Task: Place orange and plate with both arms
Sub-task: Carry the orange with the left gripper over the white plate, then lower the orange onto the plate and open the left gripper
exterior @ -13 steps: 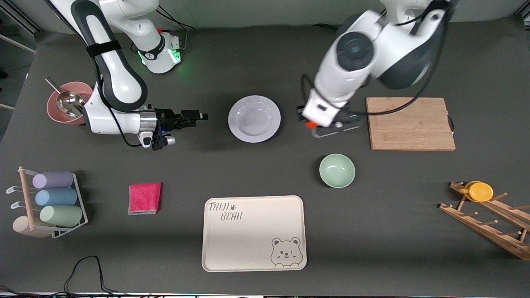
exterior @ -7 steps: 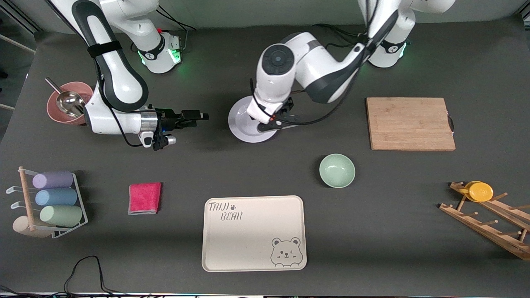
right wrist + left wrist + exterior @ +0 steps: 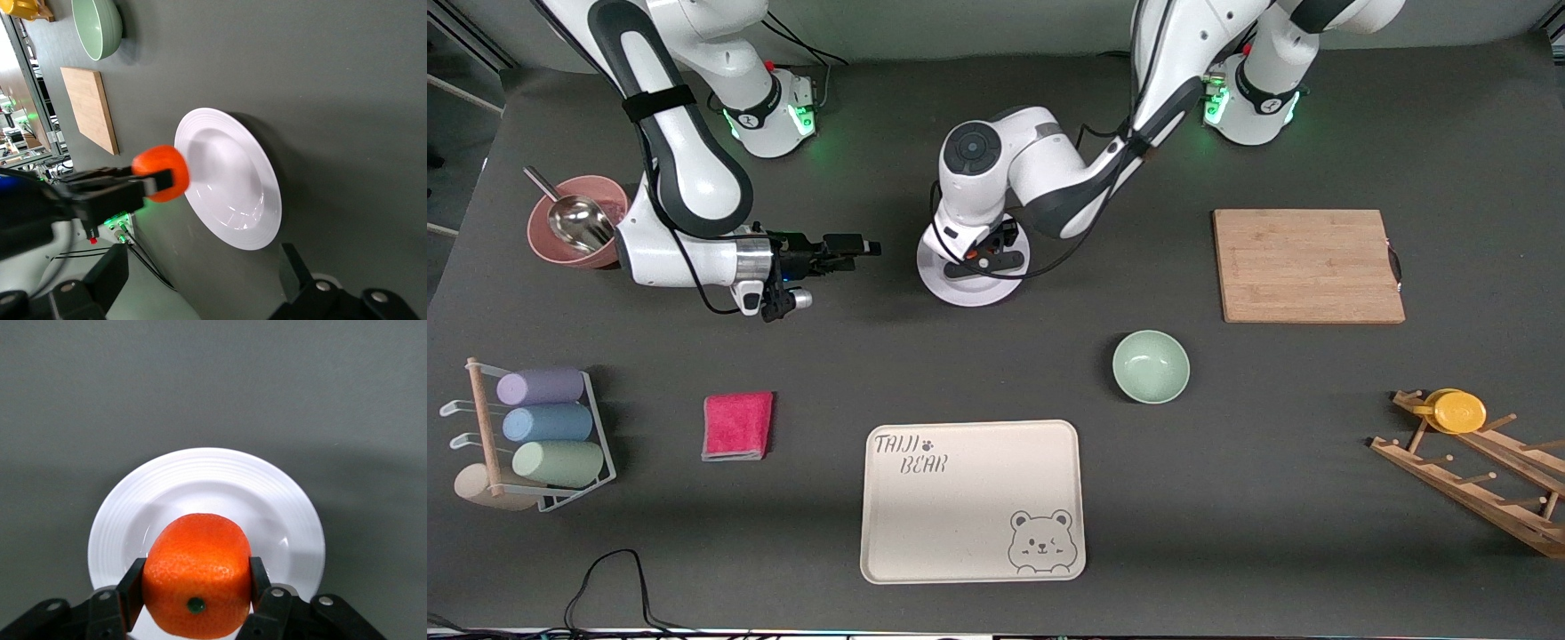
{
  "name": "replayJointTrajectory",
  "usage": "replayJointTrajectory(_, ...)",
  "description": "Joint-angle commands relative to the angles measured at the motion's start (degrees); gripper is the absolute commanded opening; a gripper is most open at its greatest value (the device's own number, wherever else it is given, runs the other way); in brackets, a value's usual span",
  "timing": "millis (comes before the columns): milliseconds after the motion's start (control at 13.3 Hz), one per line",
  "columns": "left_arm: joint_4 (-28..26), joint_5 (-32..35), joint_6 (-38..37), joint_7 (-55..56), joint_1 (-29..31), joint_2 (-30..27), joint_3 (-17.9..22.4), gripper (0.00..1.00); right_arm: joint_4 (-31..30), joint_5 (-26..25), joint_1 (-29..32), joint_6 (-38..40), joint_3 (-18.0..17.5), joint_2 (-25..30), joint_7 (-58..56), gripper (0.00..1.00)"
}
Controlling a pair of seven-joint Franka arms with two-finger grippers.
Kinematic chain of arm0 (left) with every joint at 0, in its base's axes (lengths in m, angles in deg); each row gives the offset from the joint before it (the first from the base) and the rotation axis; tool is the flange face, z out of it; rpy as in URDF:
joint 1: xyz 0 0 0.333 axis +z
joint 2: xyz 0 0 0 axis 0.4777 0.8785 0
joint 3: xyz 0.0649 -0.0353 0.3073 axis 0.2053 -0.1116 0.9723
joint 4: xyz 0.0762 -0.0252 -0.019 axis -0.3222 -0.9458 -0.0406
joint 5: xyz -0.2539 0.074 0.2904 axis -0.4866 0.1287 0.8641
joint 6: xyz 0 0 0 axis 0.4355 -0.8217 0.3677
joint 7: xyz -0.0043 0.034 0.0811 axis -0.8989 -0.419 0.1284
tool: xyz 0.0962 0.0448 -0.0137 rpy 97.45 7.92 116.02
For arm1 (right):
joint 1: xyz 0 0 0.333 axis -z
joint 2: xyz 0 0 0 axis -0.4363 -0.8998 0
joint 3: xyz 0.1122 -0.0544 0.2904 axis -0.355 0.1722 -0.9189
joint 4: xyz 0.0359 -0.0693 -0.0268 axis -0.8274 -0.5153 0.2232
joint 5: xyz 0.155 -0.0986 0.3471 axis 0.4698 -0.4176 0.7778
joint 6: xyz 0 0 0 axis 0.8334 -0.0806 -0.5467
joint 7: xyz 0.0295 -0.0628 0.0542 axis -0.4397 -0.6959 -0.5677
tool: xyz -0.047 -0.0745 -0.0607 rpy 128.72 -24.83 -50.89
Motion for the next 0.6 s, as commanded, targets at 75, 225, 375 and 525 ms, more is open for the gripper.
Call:
replayJointTrajectory(75, -2.26, 4.19, 6.11, 3.79, -2.72, 2.67, 1.07, 0.0, -1.47, 3.43, -0.59, -2.11, 0.34, -0.19, -4.18, 1.0)
replayJointTrajectory(225, -3.5, 4.46, 7.89, 3.79, -3.07, 3.29, 1.15, 0.0, -2.87, 6.16, -0.51, -2.2, 0.34, -1.33, -9.96, 1.0)
replayJointTrajectory(375, -3.77, 4.99, 7.89, 4.23, -2.98, 3.29, 1.07, 0.3, -3.93, 7.05, -0.42, -2.81, 0.34, -2.65, -13.92, 1.0)
replayJointTrajectory(525, -3.77, 4.99, 7.2, 5.46, -2.89, 3.12, 1.07, 1.0, -5.42, 10.63, -0.5, -4.48, 0.34, -3.62, -18.66, 1.0)
